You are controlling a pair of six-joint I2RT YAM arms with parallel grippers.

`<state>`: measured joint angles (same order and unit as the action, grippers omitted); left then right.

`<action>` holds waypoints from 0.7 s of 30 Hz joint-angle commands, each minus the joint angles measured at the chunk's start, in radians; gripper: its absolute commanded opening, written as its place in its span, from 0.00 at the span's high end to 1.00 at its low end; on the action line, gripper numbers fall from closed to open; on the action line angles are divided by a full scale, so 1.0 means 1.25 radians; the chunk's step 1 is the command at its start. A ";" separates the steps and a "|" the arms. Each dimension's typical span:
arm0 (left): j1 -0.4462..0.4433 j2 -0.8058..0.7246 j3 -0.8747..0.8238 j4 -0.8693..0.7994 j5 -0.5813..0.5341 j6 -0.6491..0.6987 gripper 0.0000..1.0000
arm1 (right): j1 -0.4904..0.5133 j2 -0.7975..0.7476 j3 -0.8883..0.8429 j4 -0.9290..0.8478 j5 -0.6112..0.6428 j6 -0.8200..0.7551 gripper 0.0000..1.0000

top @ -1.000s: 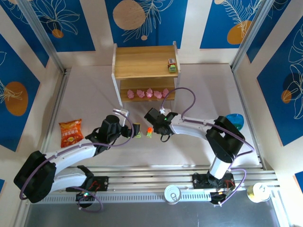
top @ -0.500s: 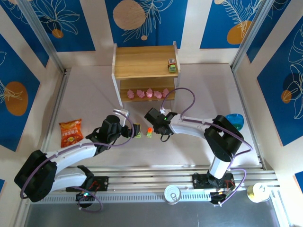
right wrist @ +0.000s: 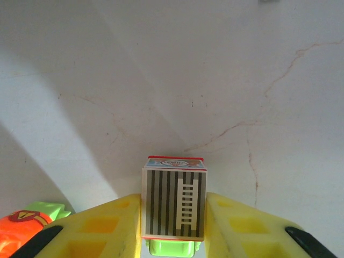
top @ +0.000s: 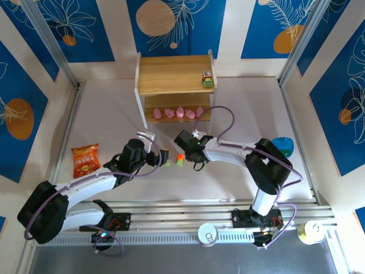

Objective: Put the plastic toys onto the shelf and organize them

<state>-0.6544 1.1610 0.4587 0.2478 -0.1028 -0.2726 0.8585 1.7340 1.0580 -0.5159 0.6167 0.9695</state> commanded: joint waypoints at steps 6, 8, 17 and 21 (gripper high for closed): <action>0.010 0.006 -0.002 0.020 0.022 -0.009 0.00 | -0.009 0.012 -0.004 -0.001 0.003 -0.030 0.67; 0.010 0.006 -0.002 0.020 0.021 -0.009 0.00 | -0.007 0.008 -0.002 -0.003 0.004 -0.036 0.70; 0.010 0.009 -0.002 0.024 0.026 -0.008 0.00 | 0.026 -0.053 0.011 -0.055 0.042 -0.058 0.73; 0.010 0.011 -0.002 0.028 0.033 -0.005 0.00 | 0.041 -0.107 0.019 -0.093 0.055 -0.073 0.73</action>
<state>-0.6544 1.1683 0.4587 0.2508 -0.0864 -0.2726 0.8948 1.6741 1.0580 -0.5713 0.6498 0.8974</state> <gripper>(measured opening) 0.998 0.275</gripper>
